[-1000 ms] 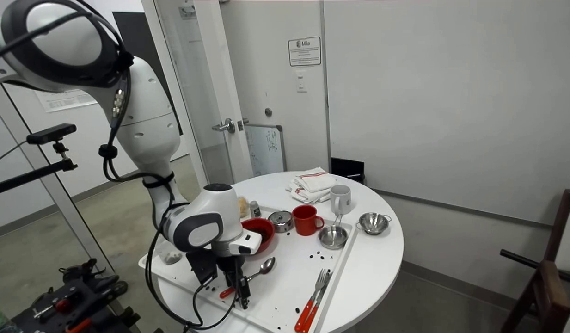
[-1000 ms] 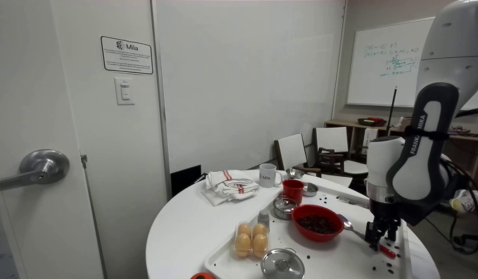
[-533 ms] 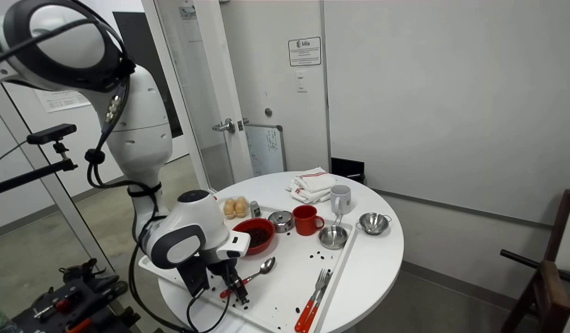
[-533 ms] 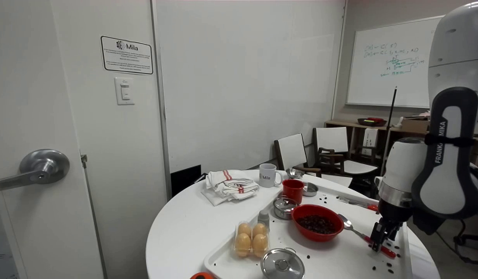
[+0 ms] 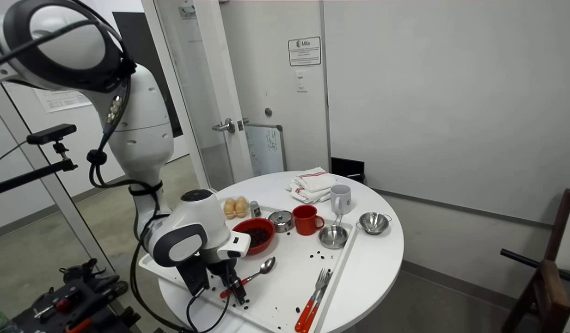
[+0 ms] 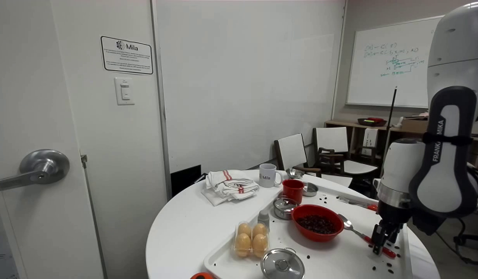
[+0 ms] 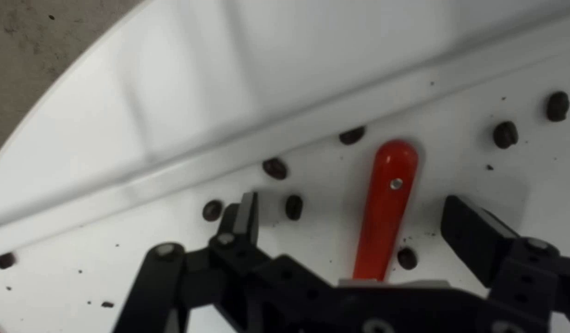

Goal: Use the spoon to stir the contents of the red bowl

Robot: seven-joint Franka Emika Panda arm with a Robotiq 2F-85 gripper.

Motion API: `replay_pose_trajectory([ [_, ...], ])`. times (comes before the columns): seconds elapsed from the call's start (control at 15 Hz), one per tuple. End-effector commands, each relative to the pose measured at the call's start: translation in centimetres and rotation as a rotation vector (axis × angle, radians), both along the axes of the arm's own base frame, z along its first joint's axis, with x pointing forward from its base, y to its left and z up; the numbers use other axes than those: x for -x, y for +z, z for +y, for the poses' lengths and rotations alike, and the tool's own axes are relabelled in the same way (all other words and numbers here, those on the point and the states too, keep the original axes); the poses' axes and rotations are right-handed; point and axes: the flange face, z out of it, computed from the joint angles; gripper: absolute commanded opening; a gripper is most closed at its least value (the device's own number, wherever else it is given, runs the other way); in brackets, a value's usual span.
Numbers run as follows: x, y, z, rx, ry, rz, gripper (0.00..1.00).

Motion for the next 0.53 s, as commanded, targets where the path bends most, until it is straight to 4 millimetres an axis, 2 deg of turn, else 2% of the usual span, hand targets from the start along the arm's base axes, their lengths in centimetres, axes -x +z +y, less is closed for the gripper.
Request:
replay_pose_trajectory([
  [0.0,-0.63,-0.07,0.43,-0.019,0.01,0.026,1.0],
  [0.47,0.27,-0.41,0.74,-0.028,0.002,0.007,1.0],
])
